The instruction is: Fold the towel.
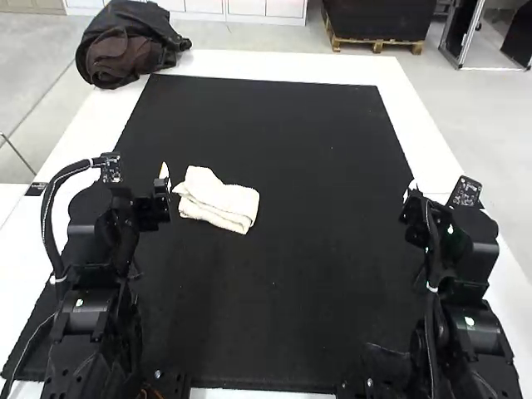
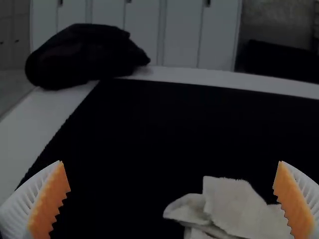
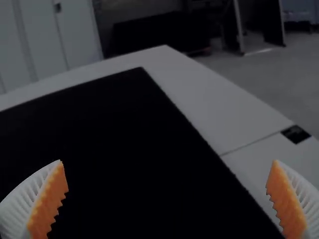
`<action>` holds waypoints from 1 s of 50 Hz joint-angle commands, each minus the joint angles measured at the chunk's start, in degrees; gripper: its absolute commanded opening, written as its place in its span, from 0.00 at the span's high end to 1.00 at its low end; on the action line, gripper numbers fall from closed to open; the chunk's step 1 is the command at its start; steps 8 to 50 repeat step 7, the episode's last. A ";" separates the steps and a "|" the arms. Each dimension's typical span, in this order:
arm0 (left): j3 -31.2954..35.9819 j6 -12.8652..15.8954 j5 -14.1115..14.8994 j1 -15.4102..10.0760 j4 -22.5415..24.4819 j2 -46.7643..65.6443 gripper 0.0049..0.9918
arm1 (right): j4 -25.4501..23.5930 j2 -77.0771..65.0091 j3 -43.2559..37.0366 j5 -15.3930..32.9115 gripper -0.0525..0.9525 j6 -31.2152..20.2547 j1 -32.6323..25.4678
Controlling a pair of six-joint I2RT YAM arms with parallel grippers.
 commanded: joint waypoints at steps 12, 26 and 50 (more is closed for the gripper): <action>-0.21 -0.54 -0.45 0.42 0.25 -0.32 0.03 | 0.15 -0.47 -0.32 -0.62 0.03 0.63 -0.26; -0.21 -0.54 -0.45 0.42 0.25 -0.32 0.03 | 0.15 -0.47 -0.32 -0.62 0.03 0.63 -0.26; -0.21 -0.54 -0.45 0.42 0.25 -0.32 0.03 | 0.15 -0.47 -0.32 -0.62 0.03 0.63 -0.26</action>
